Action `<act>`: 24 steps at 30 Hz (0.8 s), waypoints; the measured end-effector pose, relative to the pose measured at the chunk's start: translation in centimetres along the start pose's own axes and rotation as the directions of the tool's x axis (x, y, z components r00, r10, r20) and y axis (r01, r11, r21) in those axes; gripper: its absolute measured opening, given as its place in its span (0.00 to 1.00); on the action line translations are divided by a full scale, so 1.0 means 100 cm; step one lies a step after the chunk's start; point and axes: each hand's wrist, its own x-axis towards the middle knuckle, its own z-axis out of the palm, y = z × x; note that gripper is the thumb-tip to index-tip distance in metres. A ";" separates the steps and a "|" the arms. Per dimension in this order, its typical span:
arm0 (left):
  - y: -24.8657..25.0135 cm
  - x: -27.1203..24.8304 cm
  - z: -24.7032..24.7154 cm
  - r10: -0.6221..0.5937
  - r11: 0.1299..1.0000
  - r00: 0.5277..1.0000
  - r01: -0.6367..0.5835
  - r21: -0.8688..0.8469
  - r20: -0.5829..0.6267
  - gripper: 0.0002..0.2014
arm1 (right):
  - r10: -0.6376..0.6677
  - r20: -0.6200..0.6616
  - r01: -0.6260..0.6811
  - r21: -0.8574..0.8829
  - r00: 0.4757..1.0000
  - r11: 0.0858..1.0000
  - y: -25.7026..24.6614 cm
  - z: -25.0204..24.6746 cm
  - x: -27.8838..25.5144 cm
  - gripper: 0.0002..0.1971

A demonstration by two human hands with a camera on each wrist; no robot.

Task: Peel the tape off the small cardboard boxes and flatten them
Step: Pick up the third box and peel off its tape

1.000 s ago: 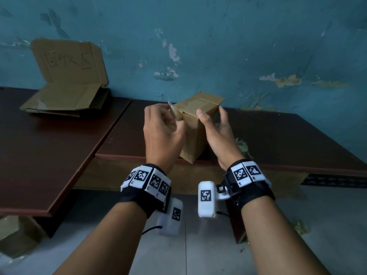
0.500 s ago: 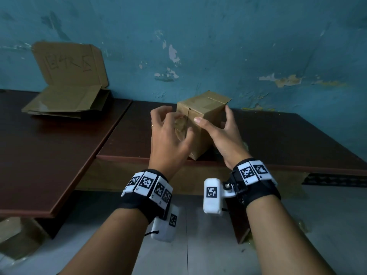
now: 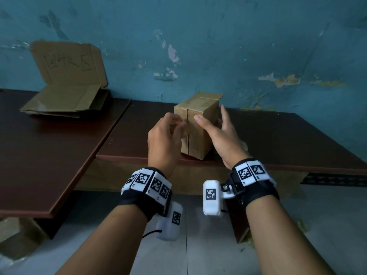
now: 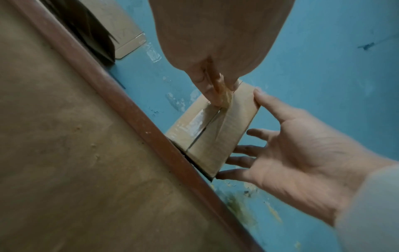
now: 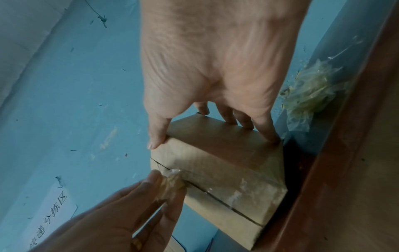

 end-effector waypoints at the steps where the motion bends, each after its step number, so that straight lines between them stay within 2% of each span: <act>1: 0.002 0.000 0.000 -0.050 0.998 0.999 0.050 -0.037 0.007 0.03 | -0.003 0.006 0.004 -0.013 1.000 1.000 0.000 0.000 0.000 0.62; 4: 0.008 0.001 -0.001 -0.203 0.975 0.978 0.206 -0.084 0.042 0.08 | -0.007 0.013 0.008 -0.047 1.000 0.999 0.000 -0.001 0.001 0.63; 8: 0.012 0.002 0.000 -0.388 0.882 0.910 0.413 -0.226 0.148 0.12 | 0.015 -0.043 -0.019 -0.088 0.999 0.996 -0.001 -0.002 0.000 0.60; 10: 0.014 0.001 0.001 -0.413 0.840 0.891 0.452 -0.301 0.186 0.13 | -0.025 -0.134 0.005 -0.151 0.991 0.989 -0.004 -0.002 -0.002 0.50; 12: 0.015 0.000 0.001 -0.420 0.812 0.882 0.470 -0.346 0.212 0.14 | -0.127 -0.224 0.075 -0.226 0.966 0.971 -0.008 -0.001 -0.004 0.39; 16: 0.014 0.001 0.001 -0.429 0.804 0.874 0.484 -0.345 0.227 0.14 | -0.356 -0.344 0.233 -0.350 0.869 0.907 -0.013 0.002 -0.009 0.24; 18: 0.015 0.001 0.002 -0.438 0.799 0.873 0.487 -0.353 0.214 0.13 | -0.451 -0.272 0.325 -0.403 0.850 0.856 -0.013 0.005 -0.011 0.16; 20: 0.013 0.000 0.003 -0.441 0.812 0.880 0.475 -0.340 0.176 0.12 | -0.514 -0.101 0.432 -0.419 0.852 0.799 -0.010 0.010 -0.015 0.10; 22: 0.010 0.001 0.003 -0.427 0.849 0.895 0.447 -0.283 0.130 0.09 | -0.525 0.026 0.488 -0.409 0.851 0.771 -0.007 0.013 -0.019 0.12; 24: 0.007 0.003 0.004 -0.440 0.845 0.890 0.456 -0.280 0.122 0.08 | -0.495 0.079 0.483 -0.392 0.865 0.783 -0.007 0.014 -0.020 0.18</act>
